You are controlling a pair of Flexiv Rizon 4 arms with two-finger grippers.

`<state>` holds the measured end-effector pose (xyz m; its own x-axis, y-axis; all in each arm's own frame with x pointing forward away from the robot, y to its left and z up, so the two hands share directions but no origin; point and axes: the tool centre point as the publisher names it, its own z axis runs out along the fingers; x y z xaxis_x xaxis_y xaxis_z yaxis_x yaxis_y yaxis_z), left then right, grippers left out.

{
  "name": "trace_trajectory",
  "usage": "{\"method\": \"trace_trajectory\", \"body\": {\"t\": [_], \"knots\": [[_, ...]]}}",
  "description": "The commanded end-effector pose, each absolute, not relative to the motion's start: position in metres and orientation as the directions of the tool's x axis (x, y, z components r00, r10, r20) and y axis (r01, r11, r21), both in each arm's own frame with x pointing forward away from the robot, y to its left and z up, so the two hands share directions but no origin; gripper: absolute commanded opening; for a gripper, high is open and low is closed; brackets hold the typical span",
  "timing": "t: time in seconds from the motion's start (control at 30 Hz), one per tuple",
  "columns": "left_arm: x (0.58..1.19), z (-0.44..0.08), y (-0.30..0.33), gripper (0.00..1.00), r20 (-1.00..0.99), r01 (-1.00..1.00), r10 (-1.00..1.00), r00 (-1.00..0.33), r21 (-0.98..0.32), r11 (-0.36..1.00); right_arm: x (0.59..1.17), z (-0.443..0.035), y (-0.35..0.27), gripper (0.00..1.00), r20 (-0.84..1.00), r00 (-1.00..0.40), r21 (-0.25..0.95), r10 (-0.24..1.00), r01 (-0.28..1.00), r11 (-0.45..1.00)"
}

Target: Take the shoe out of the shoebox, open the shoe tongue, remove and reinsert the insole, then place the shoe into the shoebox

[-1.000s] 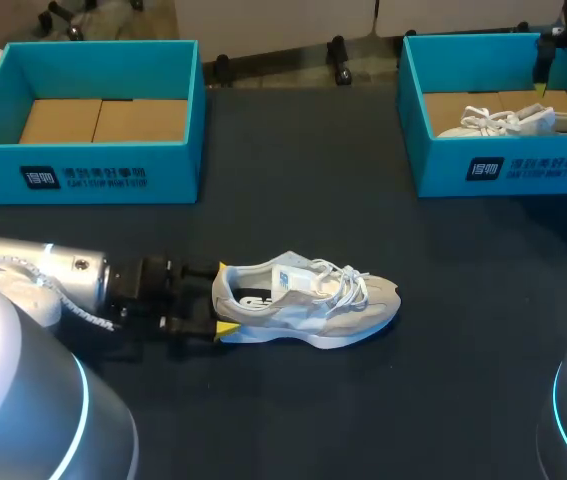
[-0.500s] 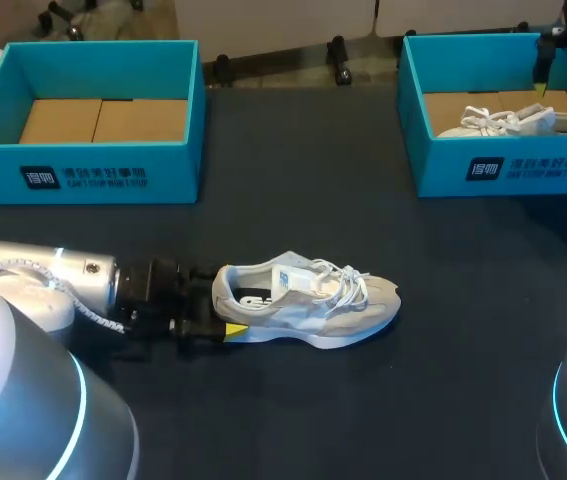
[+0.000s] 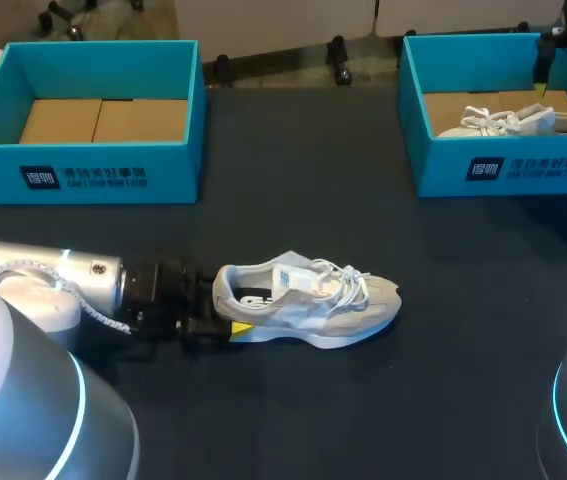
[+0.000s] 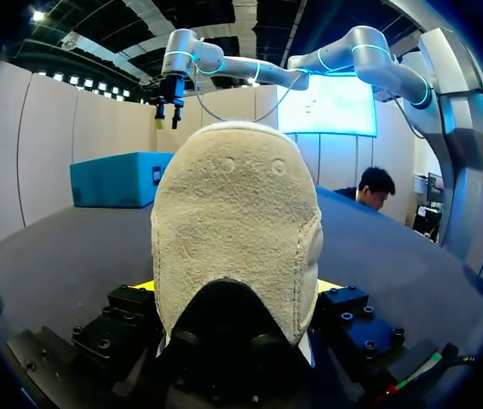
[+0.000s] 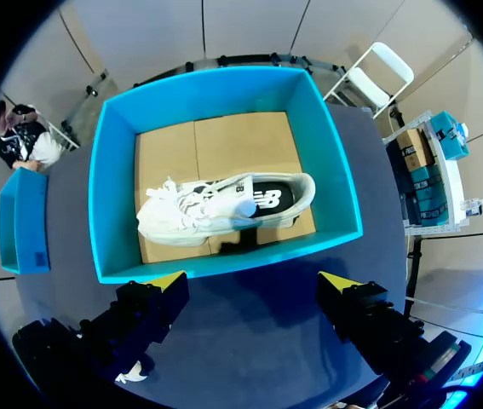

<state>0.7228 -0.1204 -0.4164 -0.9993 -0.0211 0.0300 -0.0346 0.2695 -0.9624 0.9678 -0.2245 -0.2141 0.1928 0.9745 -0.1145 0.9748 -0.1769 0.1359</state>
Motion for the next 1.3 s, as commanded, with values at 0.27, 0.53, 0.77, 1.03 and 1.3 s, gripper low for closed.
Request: {"method": "trace_trajectory", "body": {"t": [0.27, 0.53, 0.77, 1.03, 1.3], "knots": [[0.723, -0.416, -0.124, 0.00, 0.058, -0.057, -0.004, -0.998, -0.965, 0.257, 0.967, -0.214, -0.225, 1.00, -0.114, 0.193, 0.138, 0.974, 0.974, -0.177], [0.723, -0.416, -0.124, 0.00, 0.058, -0.057, -0.004, -0.998, -0.965, 0.257, 0.967, -0.214, -0.225, 1.00, -0.114, 0.193, 0.138, 0.974, 0.974, -0.177], [0.723, -0.416, -0.124, 0.00, 0.058, -0.057, -0.004, -0.998, -0.965, 0.257, 0.967, -0.214, -0.225, 1.00, -0.114, 0.193, 0.138, 0.974, 0.974, -0.177], [0.723, -0.416, -0.124, 0.00, 0.058, -0.057, -0.004, -0.998, -0.965, 0.257, 0.967, -0.214, -0.225, 1.00, -0.114, 0.193, 0.138, 0.974, 0.974, -0.177], [0.723, -0.416, -0.124, 0.00, 0.058, -0.057, -0.004, -0.998, -0.965, 0.257, 0.975, -0.213, -0.184, 1.00, -0.129, 0.163, 0.098, 0.978, 0.984, -0.151]]}}
